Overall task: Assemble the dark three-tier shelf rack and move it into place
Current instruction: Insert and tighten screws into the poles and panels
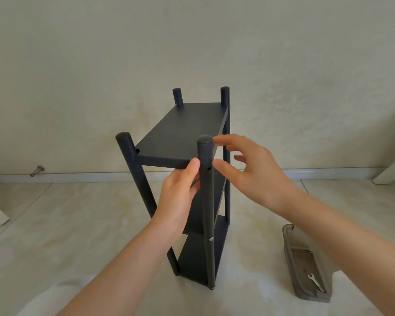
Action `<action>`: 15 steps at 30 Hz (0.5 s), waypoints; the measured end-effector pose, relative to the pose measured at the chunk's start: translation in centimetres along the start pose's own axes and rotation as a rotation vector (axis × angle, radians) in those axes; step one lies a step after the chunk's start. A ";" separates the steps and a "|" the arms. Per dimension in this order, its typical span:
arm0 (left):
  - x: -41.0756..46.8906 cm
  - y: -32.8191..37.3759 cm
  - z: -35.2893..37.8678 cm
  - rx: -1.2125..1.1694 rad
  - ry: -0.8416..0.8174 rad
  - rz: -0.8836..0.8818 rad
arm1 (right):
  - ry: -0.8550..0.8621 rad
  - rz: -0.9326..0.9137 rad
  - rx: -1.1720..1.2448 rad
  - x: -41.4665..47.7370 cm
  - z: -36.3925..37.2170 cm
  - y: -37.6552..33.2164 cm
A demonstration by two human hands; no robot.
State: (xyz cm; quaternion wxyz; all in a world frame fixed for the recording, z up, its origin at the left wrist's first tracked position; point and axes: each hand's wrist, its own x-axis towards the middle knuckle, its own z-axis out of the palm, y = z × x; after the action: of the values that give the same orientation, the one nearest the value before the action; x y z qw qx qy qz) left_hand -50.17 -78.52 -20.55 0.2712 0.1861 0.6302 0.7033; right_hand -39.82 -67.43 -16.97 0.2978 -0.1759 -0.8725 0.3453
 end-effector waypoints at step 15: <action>1.1 0.2 1.0 -0.216 -0.012 -0.013 | -0.049 -0.056 -0.061 1.3 1.2 -0.7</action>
State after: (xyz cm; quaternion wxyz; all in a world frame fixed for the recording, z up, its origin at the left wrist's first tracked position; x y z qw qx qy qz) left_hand -50.42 -77.08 -20.31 0.2981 0.1558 0.5503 0.7642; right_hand -41.60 -67.89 -16.64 0.2803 -0.1517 -0.8943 0.3140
